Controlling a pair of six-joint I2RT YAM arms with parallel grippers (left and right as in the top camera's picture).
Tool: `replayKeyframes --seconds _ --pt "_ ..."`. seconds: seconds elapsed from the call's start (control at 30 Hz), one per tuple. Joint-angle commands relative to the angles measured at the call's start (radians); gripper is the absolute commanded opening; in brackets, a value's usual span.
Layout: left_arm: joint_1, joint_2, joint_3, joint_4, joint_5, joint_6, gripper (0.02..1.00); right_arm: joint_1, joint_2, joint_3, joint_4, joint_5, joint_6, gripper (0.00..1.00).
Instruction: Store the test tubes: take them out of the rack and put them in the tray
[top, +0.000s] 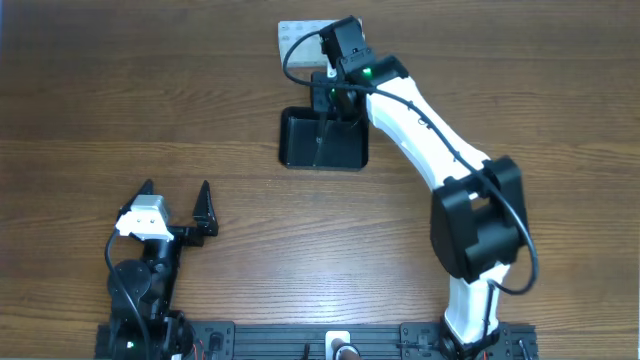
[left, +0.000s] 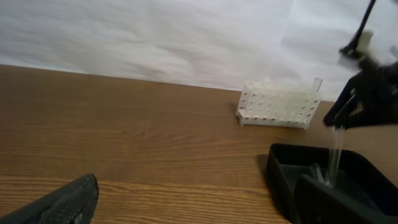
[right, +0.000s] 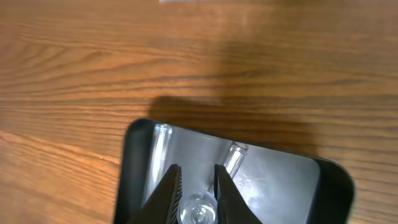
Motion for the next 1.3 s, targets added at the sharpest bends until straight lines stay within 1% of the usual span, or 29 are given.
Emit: replayKeyframes --seconds 0.03,0.2,0.5,0.63,0.8,0.9,0.97,1.1,1.17,1.2,1.23,1.27,1.3 --pt "0.007 -0.008 -0.010 0.003 -0.012 0.015 1.000 0.006 0.077 0.005 0.010 -0.019 0.034 0.102" --pt "0.007 -0.008 -0.010 0.003 -0.012 0.015 1.000 0.014 0.103 0.005 0.009 -0.038 0.034 0.117" --pt "0.007 -0.008 -0.010 0.004 -0.012 0.015 1.000 0.034 0.106 0.003 -0.003 -0.038 0.034 0.132" --pt "0.007 -0.008 -0.010 0.003 -0.012 0.015 1.000 0.035 0.107 -0.002 -0.003 -0.037 0.034 0.180" --pt "0.007 -0.008 -0.010 0.003 -0.012 0.015 1.000 0.035 0.107 -0.004 -0.003 -0.038 0.034 0.275" --pt "0.007 -0.008 -0.010 0.003 -0.012 0.015 1.000 0.035 0.107 -0.004 -0.006 -0.038 0.034 0.349" --pt "0.007 -0.008 -0.010 0.003 -0.012 0.015 1.000 0.036 0.092 -0.003 -0.011 -0.039 0.027 0.367" --pt "0.007 -0.008 -0.010 0.003 -0.012 0.015 1.000 0.034 0.002 -0.003 -0.010 -0.037 -0.020 0.397" --pt "0.007 -0.008 -0.010 0.003 -0.012 0.015 1.000 0.026 -0.070 -0.003 0.004 -0.036 -0.063 0.406" --pt "0.007 -0.008 -0.010 0.003 -0.012 0.015 1.000 0.021 -0.109 -0.003 0.017 -0.025 -0.087 0.408" --pt "0.007 -0.008 -0.010 0.003 -0.012 0.015 1.000 0.016 -0.148 -0.003 0.037 -0.003 -0.112 0.435" --pt "0.007 -0.008 -0.010 0.003 -0.012 0.015 0.998 0.013 -0.174 -0.003 0.055 0.025 -0.129 0.470" --pt "0.007 -0.008 -0.010 0.003 -0.012 0.015 1.000 0.007 -0.201 -0.003 0.084 0.072 -0.146 0.498"
